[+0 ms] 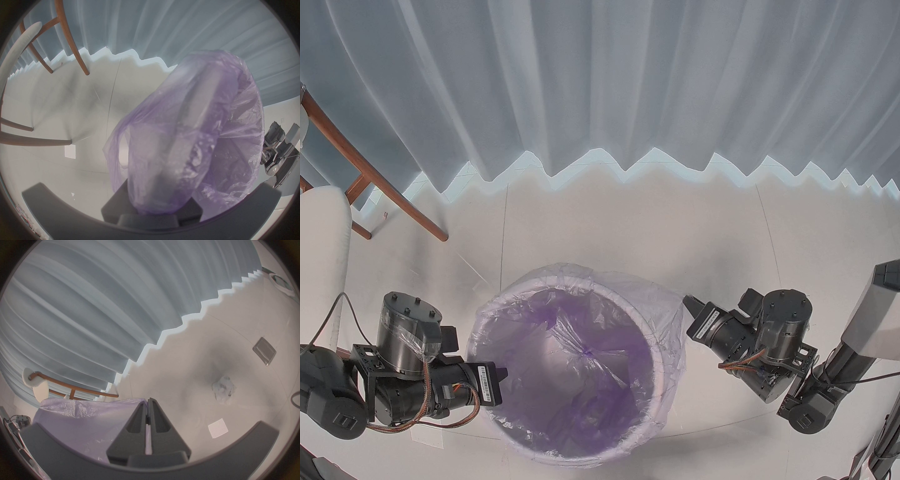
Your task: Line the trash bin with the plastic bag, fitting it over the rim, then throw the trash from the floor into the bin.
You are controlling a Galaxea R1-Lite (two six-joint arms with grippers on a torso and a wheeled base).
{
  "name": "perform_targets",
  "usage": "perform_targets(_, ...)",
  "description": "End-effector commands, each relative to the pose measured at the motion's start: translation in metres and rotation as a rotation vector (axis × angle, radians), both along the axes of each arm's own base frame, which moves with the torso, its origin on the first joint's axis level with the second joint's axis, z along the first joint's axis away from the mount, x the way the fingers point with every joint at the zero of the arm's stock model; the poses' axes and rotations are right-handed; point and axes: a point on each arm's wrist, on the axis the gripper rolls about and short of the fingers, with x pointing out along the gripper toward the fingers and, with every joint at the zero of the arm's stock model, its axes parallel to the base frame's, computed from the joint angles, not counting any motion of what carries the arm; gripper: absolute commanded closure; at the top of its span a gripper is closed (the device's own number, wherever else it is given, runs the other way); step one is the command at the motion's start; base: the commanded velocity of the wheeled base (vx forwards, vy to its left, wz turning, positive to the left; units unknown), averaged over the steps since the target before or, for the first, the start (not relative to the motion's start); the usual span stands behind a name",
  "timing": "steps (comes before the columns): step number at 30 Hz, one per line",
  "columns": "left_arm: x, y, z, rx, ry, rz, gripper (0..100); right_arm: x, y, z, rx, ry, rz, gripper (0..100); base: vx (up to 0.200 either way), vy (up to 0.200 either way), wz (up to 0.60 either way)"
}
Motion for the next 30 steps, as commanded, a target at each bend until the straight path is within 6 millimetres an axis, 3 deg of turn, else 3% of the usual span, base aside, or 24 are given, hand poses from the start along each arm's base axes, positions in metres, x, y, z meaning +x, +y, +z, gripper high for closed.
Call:
perform_targets(1,0.001,-0.001,0.001,-0.005,-0.003,0.001,100,-0.005,-0.004,-0.007,0.004,0.032,-0.004,100,0.0,0.0,0.0)
perform_targets(2,0.002,-0.001,0.001,-0.007,-0.004,0.002,100,-0.005,-0.004,-0.008,0.011,0.036,-0.006,100,0.0,0.0,0.0)
perform_targets(3,0.002,-0.001,0.001,-0.009,-0.001,0.005,100,-0.005,-0.004,-0.007,0.031,0.043,-0.009,0,0.0,0.0,0.0)
perform_targets(6,0.002,-0.001,0.002,-0.025,0.002,0.016,100,-0.007,-0.005,0.0,0.076,0.035,-0.014,0,0.0,0.0,0.0)
perform_targets(8,0.008,0.003,0.005,-0.034,-0.008,0.047,100,-0.016,-0.013,0.018,0.148,0.022,-0.022,0,0.0,0.0,0.0)
perform_targets(15,0.025,0.016,0.015,-0.064,-0.04,0.108,100,-0.04,-0.044,0.019,0.154,0.092,-0.067,0,0.0,0.0,0.0)
perform_targets(22,0.05,0.031,0.002,0.003,-0.003,0.183,100,0.007,-0.108,0.012,0.15,0.159,-0.291,0,0.0,0.0,0.0)
perform_targets(24,0.05,0.031,0.002,0.003,-0.003,0.183,100,0.007,-0.108,0.012,0.15,0.159,-0.291,0,0.0,0.0,0.0)
perform_targets(25,0.066,0.031,0.003,0.016,-0.017,0.176,100,0.023,-0.13,0.016,0.156,0.2,-0.298,0,0.0,0.0,0.0)
perform_targets(30,0.093,0.018,0.012,-0.017,-0.061,0.147,100,0.051,-0.14,0.03,0.131,0.278,-0.243,0,0.0,0.0,0.0)
